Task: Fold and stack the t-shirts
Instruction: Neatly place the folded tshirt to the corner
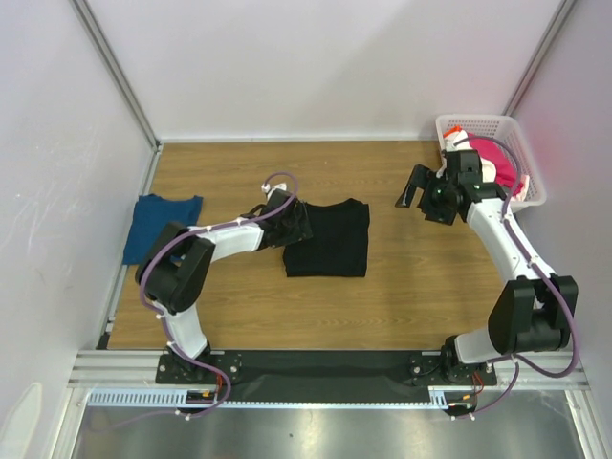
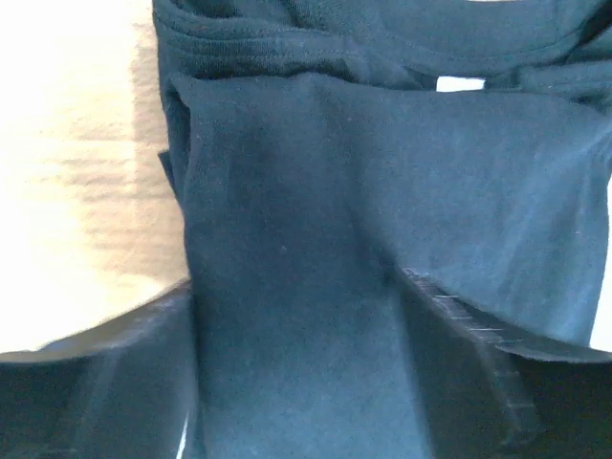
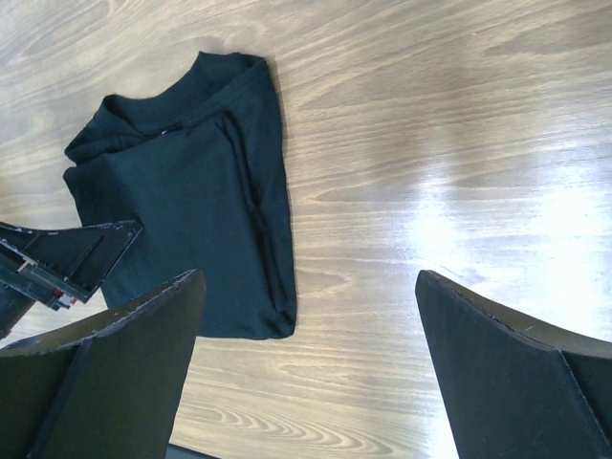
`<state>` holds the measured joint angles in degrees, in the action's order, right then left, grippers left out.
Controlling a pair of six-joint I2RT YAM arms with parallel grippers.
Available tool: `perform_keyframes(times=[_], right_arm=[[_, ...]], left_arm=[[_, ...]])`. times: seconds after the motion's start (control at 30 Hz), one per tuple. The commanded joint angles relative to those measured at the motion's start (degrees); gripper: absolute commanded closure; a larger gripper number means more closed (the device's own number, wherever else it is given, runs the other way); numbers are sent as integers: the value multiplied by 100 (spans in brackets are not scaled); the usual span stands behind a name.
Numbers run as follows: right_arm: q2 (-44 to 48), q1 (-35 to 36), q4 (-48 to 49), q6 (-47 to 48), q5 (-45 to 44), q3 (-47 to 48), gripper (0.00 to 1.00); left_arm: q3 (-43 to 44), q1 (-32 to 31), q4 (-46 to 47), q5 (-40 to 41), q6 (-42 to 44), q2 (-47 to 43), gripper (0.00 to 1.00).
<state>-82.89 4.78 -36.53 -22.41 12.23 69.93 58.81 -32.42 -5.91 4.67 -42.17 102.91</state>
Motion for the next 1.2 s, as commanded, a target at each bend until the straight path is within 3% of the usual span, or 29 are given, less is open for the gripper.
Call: perform_keyframes(times=[0.0,0.2,0.27,0.7,0.97,1.17], right_arm=[[335,-56,-161,9,-150,187,0],[414,-73,-477,158,-387,547,0],[414,-82,-548,159,-449,688,0],[230,-100,-170,-114,-686,741,0],[-306,-135,-38,-211,-792,1013,0],[-737,-152,-12,-193,-757,1251,0]], left_arm=[[-132,-45,335,-71,-125,308,26],[-133,-45,713,122,86,545,67],[33,-1,452,341,252,580,100],[851,781,-1763,2327,2274,-913,100],[852,1018,-1949,3101,3784,-1256,100],[659,1747,-1546,2672,4532,-1695,100]])
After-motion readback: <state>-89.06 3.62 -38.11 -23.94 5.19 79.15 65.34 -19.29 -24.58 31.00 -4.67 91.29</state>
